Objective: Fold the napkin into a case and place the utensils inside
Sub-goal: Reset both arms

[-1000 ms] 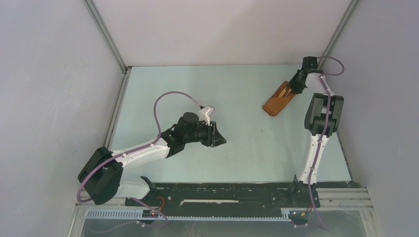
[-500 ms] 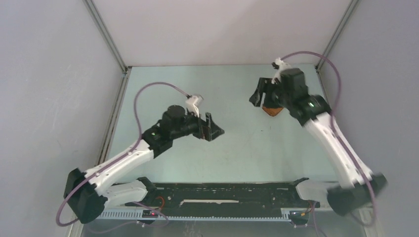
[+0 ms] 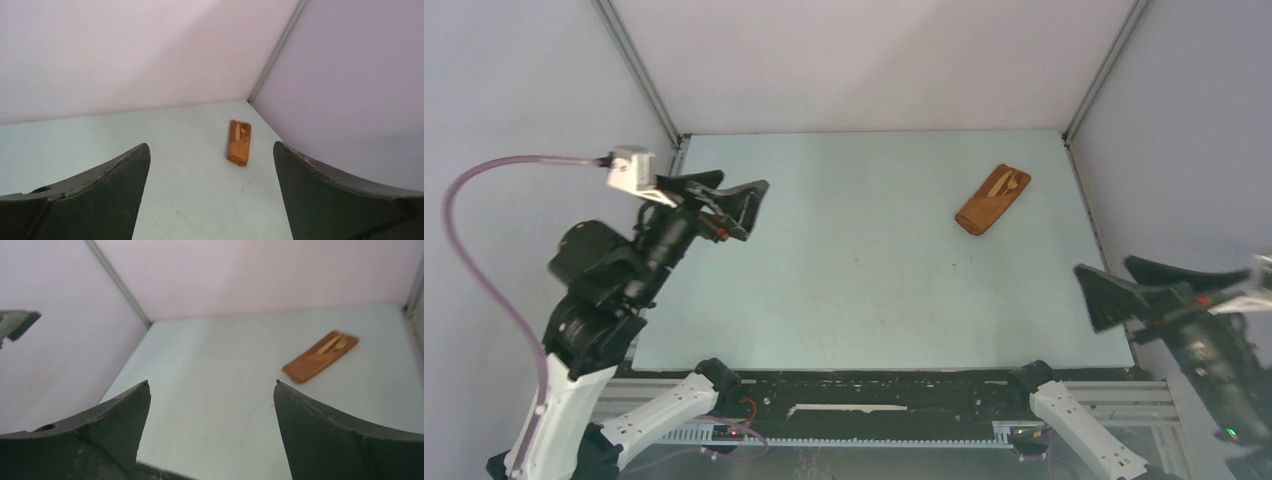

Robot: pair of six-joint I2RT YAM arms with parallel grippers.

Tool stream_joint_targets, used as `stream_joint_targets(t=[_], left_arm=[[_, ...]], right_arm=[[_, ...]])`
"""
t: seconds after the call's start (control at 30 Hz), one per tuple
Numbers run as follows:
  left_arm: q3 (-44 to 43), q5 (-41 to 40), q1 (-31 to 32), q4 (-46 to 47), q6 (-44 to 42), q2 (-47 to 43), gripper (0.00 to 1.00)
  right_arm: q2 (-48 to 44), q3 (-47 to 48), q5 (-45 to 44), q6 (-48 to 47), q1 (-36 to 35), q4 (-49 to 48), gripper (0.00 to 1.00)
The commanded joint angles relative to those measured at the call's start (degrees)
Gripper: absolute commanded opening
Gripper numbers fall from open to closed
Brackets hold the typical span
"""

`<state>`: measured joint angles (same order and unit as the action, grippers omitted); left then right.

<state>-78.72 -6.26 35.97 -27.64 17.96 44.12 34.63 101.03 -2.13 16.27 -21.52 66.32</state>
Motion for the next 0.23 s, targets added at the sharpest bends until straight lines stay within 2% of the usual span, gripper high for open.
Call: stream_joint_targets(t=[0.0, 0.2], left_arm=[[-6.2, -8.4, -0.3, -7.0, -4.6, -1.6, 1.0], [-10.2, -11.8, -0.3, -8.8, -6.1, -5.4, 1.0]], right_arm=[[-0.1, 7.1, -7.4, -4.6, 0.1, 7.2, 1.0], [-4.8, 3.8, -10.2, -3.3, -0.3, 2.7, 1.0]])
